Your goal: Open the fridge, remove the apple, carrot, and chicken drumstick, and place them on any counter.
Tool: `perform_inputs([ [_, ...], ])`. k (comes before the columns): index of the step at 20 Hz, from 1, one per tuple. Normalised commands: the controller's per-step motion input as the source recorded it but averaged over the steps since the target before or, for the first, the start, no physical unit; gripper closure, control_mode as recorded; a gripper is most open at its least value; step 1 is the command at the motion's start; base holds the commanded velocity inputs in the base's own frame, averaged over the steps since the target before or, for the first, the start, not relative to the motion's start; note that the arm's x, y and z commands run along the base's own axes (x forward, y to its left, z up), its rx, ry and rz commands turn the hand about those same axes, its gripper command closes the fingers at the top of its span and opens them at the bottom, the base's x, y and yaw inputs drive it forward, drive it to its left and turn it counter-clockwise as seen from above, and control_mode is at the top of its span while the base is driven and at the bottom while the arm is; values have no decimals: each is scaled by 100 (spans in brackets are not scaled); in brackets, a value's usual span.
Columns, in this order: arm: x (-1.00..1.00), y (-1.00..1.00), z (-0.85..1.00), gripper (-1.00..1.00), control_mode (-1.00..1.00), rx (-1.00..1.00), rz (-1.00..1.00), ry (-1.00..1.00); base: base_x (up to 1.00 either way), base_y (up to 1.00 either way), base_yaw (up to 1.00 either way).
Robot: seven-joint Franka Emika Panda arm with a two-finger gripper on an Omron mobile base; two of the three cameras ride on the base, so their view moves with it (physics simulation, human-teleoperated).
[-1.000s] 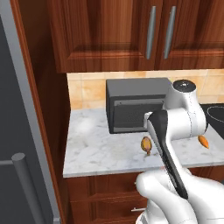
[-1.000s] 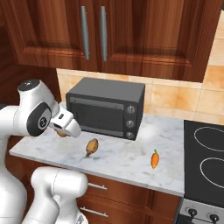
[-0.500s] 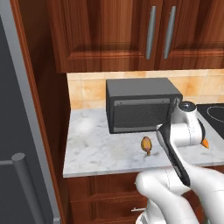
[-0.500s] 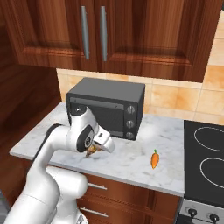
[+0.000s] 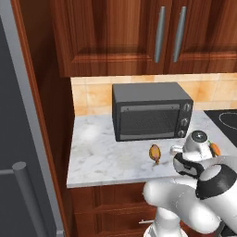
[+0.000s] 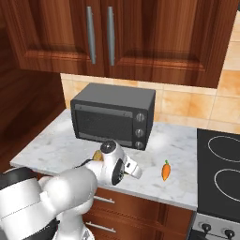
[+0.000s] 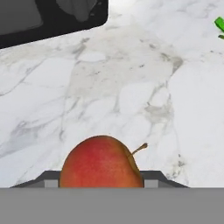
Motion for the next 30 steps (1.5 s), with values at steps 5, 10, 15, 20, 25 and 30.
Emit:
perform_inputs([
  [5, 76, -21, -32, -100, -100, 0, -3, 0, 0, 0, 0],
  [10, 70, -10, 11, -100, -100, 0, -3, 0, 0, 0, 0],
  [15, -4, 0, 74, -100, -100, 0, -2, 0, 0, 0, 0],
  [20, -44, 2, 100, -100, -100, 0, 0, 0, 0, 0, 0],
  [25, -33, 10, 100, -100, -100, 0, 0, 1, 0, 0, 0],
  [30, -81, 14, 100, -100, -100, 1, 1, 7, 0, 0, 0],
])
